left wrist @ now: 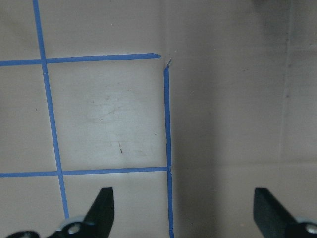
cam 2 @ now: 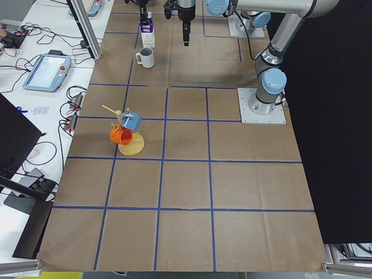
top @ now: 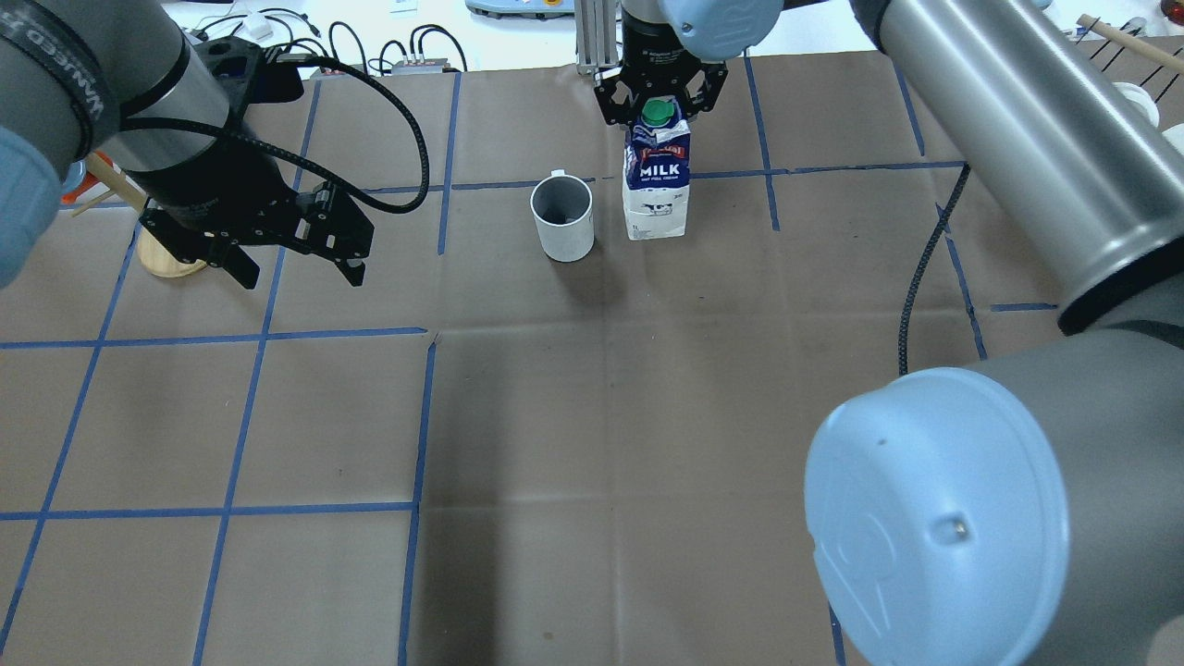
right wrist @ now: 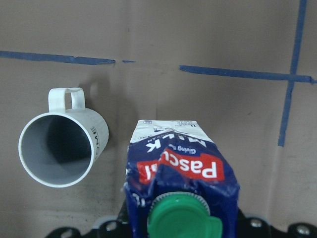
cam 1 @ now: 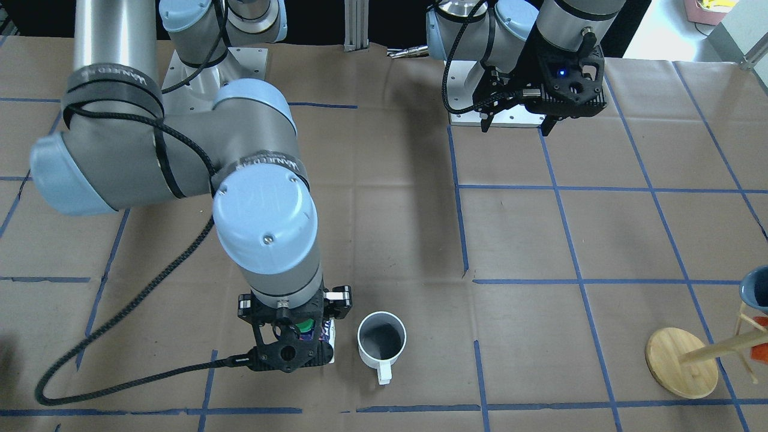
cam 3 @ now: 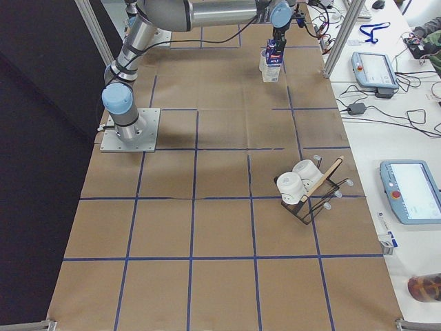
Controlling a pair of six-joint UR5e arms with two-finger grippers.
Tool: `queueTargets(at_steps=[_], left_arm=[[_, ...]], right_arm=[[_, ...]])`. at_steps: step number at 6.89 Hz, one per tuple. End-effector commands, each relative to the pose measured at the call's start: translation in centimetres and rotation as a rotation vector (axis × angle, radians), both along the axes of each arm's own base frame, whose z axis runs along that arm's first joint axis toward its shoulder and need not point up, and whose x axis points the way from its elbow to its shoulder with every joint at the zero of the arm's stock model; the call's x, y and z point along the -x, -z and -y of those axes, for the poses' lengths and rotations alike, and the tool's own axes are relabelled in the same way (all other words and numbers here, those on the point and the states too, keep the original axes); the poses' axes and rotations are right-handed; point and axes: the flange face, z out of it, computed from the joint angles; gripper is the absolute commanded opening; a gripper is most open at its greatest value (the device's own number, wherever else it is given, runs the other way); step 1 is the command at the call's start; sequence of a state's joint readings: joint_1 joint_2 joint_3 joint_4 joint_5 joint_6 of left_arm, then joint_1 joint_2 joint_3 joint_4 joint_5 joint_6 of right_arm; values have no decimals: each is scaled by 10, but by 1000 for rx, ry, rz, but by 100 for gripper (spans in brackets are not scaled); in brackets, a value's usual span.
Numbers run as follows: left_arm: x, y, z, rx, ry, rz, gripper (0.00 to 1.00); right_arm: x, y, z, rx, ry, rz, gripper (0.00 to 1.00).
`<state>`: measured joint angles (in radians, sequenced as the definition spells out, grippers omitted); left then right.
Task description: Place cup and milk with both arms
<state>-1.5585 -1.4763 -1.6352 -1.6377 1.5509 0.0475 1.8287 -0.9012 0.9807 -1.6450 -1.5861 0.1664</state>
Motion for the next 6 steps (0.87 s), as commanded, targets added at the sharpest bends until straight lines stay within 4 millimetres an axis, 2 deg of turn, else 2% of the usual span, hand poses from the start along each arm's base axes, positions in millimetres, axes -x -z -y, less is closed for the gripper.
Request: queueTargets(at_steps=[1, 2, 4, 5, 6], left_arm=[[0, 0, 0, 0, 0, 0, 100], [0, 0, 0, 0, 2, 0, 100], [0, 0, 0, 0, 2, 0, 100], [0, 0, 0, 0, 2, 0, 100], [0, 1, 0, -1, 2, 0, 100]], right_arm=[[-16, 30, 9, -16, -2, 8, 59], [-19, 41, 12, -25, -3, 29, 59], [-19, 44, 17, -4, -1, 40, 59], [-17, 39, 17, 4, 2, 41, 85], [-16, 33, 16, 11, 2, 39, 100]])
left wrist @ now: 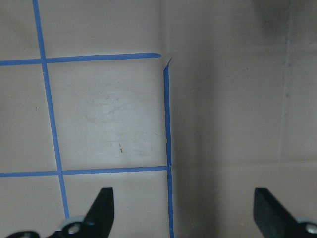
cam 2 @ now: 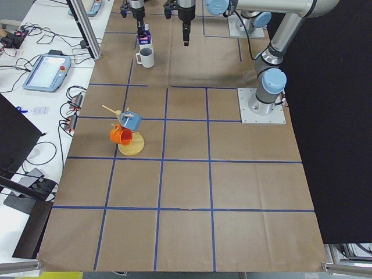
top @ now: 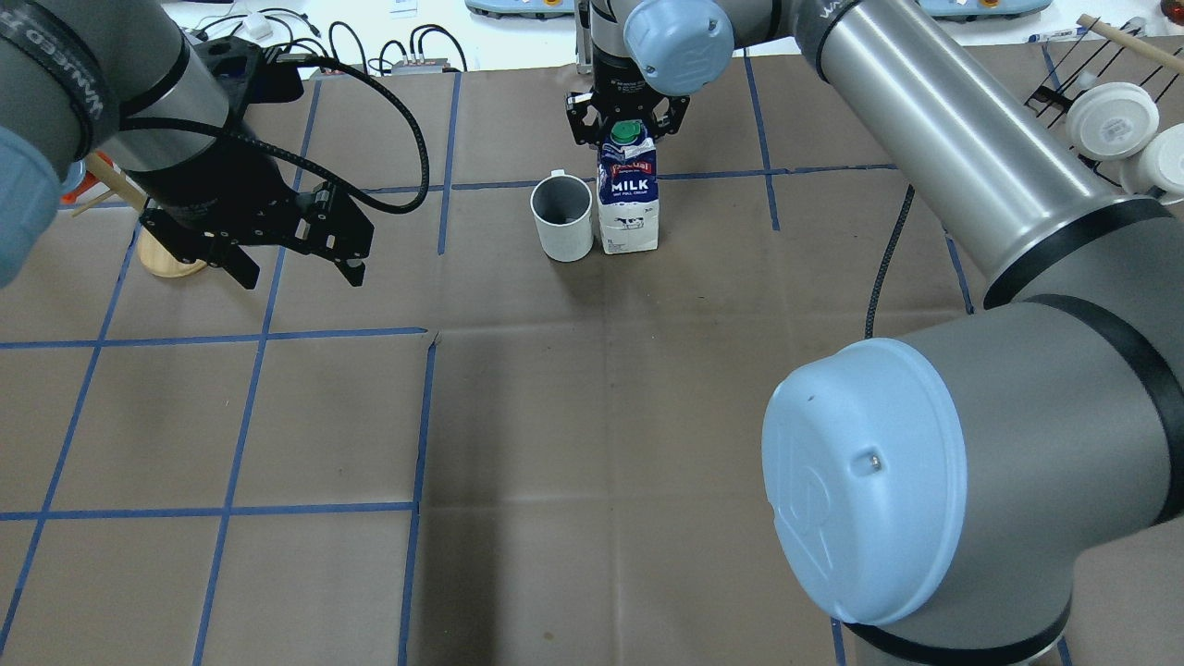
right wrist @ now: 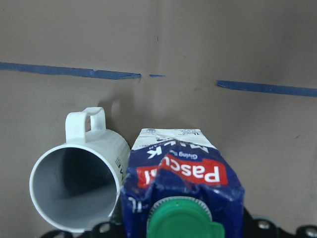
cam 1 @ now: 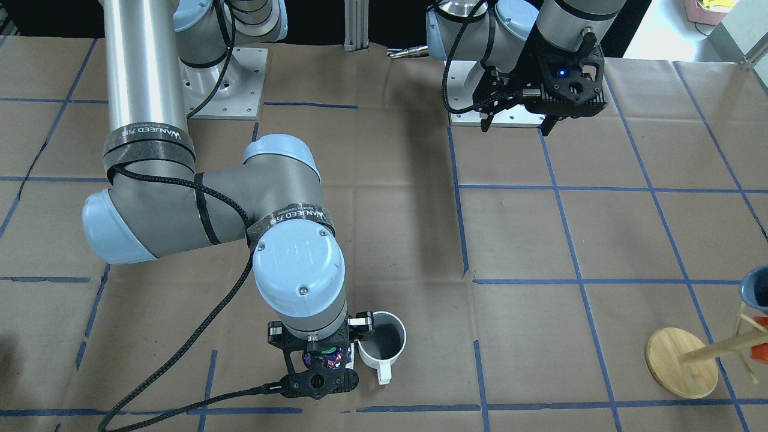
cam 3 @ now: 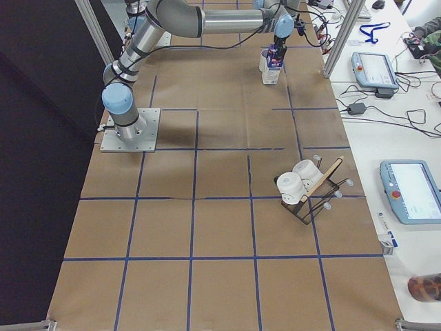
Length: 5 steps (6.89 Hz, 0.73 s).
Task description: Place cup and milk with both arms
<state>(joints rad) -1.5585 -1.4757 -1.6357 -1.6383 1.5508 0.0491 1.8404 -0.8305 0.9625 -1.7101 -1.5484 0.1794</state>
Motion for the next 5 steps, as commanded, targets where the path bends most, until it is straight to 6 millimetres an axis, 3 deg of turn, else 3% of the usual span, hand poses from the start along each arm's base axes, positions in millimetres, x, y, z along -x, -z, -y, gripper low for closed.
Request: queueTargets(at_steps=[1, 3, 5], left_arm=[[0, 0, -1, -1, 0, 0, 100], [0, 0, -1, 0, 0, 0, 100], [0, 0, -1, 0, 0, 0, 100]], right_arm=[[4, -12, -1, 13, 4, 1, 100], [16, -49, -12, 19, 14, 1, 100], [41, -101, -42, 13, -5, -15, 100]])
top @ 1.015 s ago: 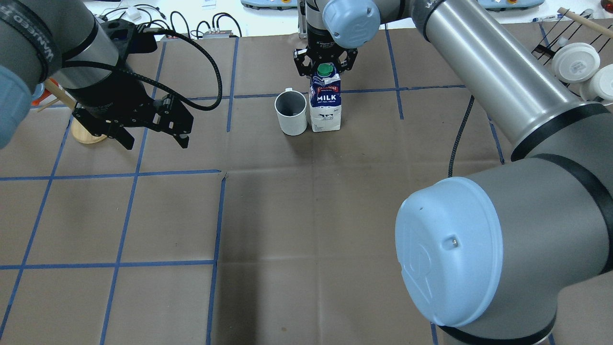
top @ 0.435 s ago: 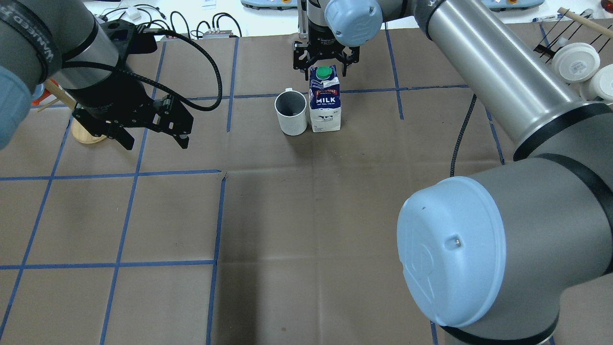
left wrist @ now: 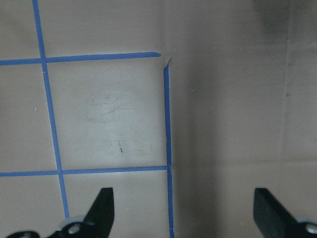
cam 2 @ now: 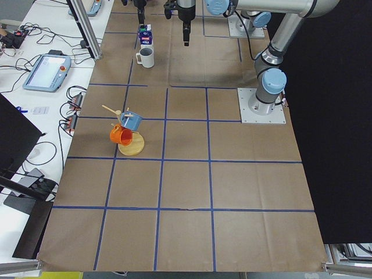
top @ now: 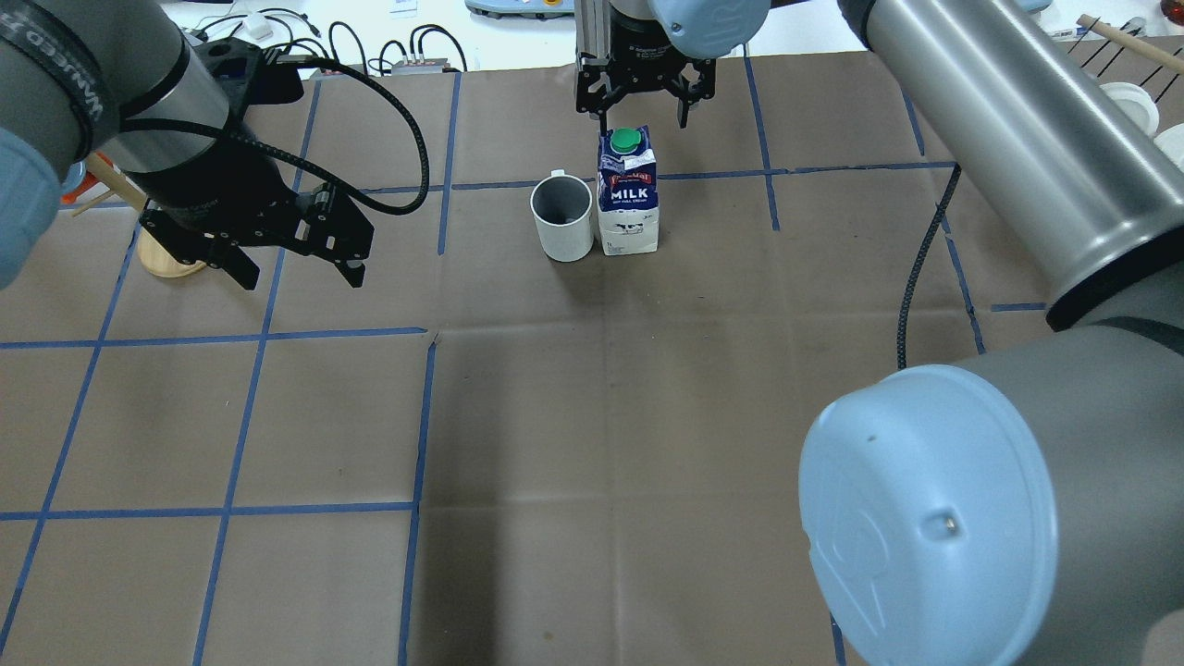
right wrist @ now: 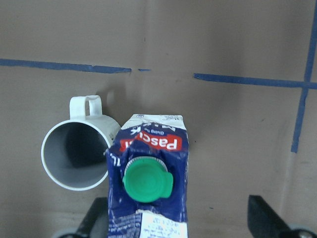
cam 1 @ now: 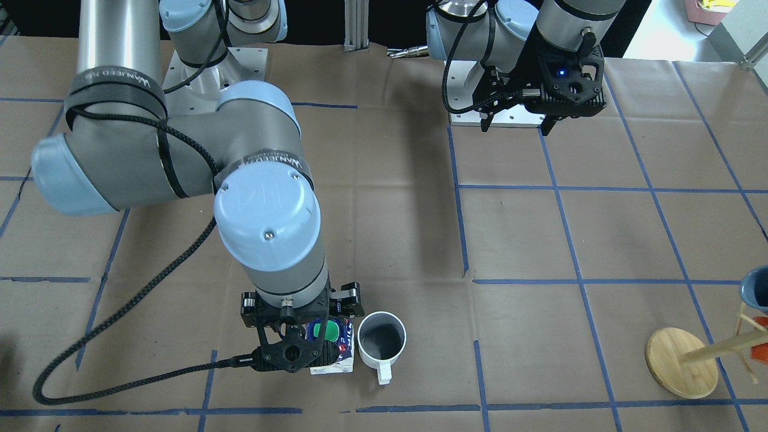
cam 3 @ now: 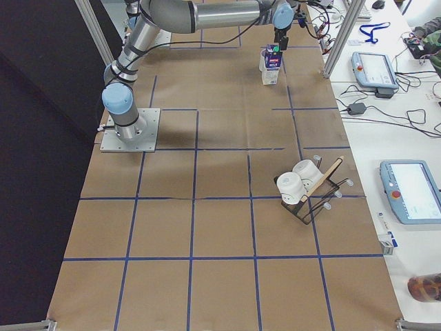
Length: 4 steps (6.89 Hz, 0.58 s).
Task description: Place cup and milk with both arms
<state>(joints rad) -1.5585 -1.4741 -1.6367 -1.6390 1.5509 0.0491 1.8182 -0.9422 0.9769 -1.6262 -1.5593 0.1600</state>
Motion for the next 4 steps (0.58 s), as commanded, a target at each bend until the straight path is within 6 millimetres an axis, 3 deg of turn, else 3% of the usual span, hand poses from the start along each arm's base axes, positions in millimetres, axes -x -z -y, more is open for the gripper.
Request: queueTargets(at_steps=[1, 2, 4], left_arm=[[0, 0, 0, -1, 0, 0, 100], [0, 0, 0, -1, 0, 0, 100], [0, 0, 0, -1, 0, 0, 100]], right_arm=[[43, -46, -34, -29, -47, -16, 100], [77, -59, -54, -44, -57, -22, 100], [135, -77, -114, -52, -54, -20, 100]])
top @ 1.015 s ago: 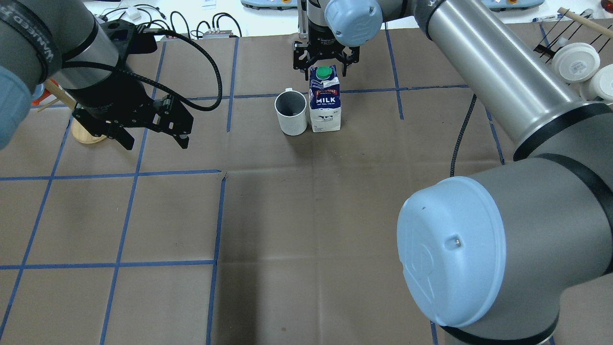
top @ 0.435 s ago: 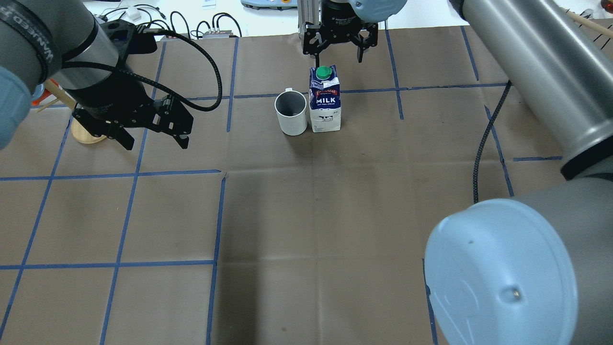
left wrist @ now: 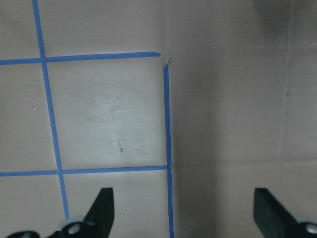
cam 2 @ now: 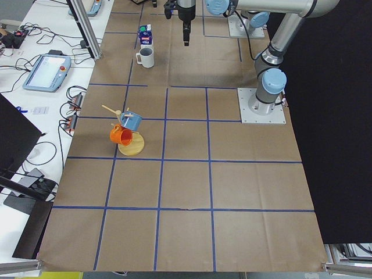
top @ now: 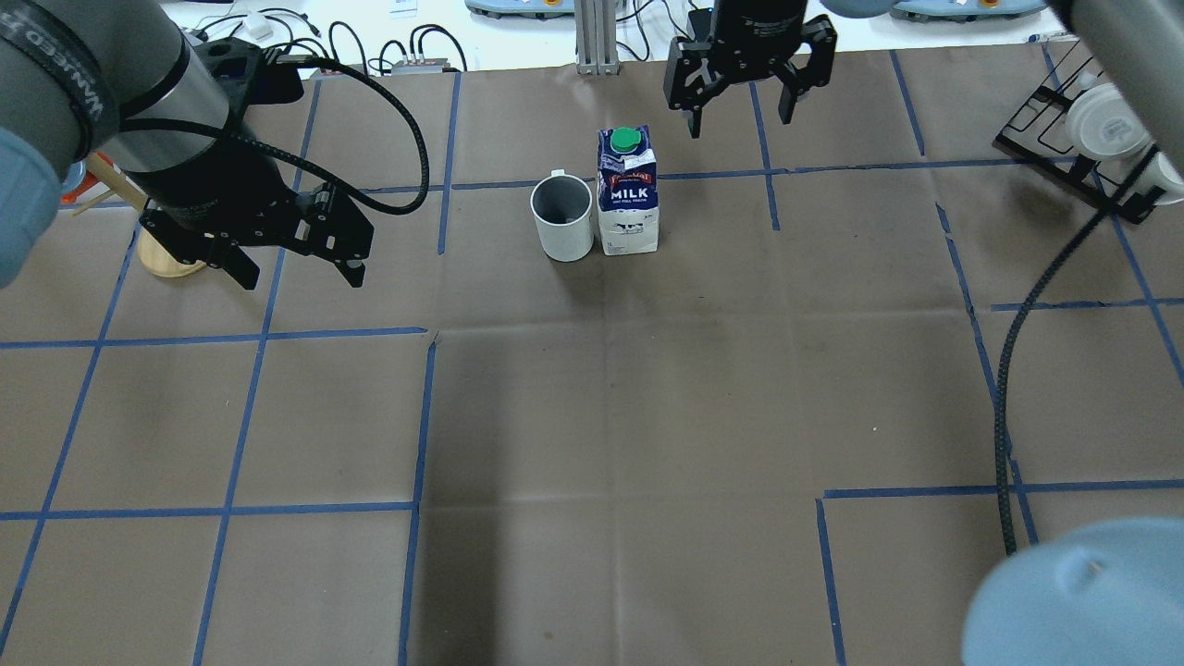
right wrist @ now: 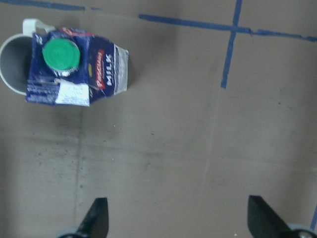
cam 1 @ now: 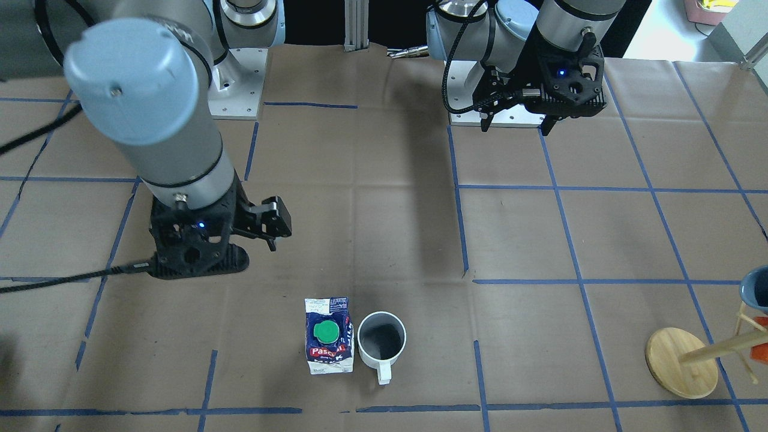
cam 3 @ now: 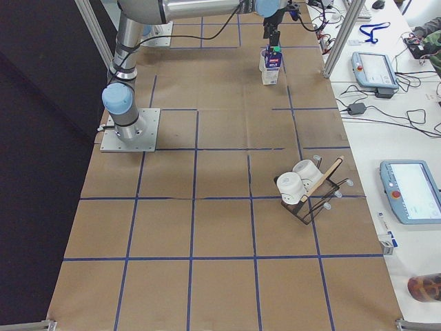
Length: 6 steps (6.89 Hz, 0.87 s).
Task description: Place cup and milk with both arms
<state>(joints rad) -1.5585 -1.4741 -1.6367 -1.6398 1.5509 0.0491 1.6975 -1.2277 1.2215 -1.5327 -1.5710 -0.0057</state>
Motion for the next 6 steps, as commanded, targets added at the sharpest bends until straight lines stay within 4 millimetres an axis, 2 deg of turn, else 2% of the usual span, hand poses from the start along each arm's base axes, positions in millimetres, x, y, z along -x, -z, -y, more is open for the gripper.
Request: queueTargets(at_steps=[1, 2, 3, 4, 6], left_arm=[[0, 0, 0, 0, 0, 0, 100], [0, 0, 0, 0, 0, 0, 100], [0, 0, 0, 0, 0, 0, 100], [0, 0, 0, 0, 0, 0, 100], [0, 0, 0, 0, 0, 0, 100]], right_arm=[[69, -23, -63, -1, 37, 4, 100], [67, -32, -105, -1, 47, 10, 100], [67, -13, -135, -22, 60, 7, 100], [70, -6, -146, -4, 59, 0, 100], [70, -15, -148, 14, 62, -2, 100]])
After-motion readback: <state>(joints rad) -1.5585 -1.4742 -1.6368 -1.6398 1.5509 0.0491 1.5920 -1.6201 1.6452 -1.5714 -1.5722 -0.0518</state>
